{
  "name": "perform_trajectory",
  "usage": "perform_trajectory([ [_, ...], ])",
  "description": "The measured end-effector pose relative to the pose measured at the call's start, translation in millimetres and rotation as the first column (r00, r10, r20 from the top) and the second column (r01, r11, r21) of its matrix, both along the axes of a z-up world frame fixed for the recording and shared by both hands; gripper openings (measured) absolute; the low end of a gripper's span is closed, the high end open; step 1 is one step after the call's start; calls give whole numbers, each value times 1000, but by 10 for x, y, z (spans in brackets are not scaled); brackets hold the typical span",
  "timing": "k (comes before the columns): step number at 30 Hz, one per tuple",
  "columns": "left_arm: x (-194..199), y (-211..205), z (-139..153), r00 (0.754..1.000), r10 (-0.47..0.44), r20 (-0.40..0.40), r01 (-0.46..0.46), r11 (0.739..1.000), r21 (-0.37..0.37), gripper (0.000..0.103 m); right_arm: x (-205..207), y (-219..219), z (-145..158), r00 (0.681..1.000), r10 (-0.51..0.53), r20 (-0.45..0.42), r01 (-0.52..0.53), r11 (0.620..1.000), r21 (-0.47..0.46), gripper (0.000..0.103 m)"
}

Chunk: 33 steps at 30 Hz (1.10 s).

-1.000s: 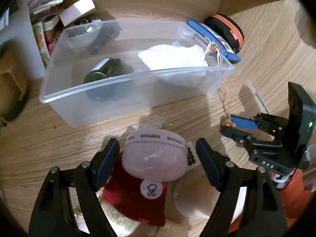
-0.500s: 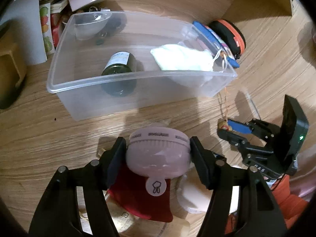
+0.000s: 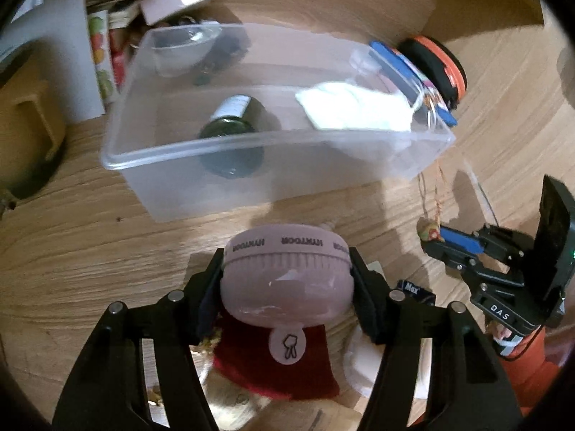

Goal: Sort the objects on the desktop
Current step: 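Carry the pink container and bell ornament into the clear box and release both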

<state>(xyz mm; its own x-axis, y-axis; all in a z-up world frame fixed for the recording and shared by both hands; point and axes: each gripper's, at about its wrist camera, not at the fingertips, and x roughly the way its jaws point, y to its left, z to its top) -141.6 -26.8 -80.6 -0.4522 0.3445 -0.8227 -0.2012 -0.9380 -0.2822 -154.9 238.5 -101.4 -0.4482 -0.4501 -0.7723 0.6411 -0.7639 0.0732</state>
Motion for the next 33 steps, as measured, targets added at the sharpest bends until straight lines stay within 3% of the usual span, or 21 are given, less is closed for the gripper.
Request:
perform_trajectory([
  [14,155,-335,496,984,98,-146,-93,995,36,62,3,216,501,998,-40,-42,32,984,-176,16],
  [21,104,-464,679,977,122,-174,-110,991,74,62,-90,271,839,995,-57,-86,33,966,-256,16],
  [33,-178,-466,911,968,131,-215,-124,991,48,62,-400,-72,1398,980,-34,-194,-33,943,-331,16],
])
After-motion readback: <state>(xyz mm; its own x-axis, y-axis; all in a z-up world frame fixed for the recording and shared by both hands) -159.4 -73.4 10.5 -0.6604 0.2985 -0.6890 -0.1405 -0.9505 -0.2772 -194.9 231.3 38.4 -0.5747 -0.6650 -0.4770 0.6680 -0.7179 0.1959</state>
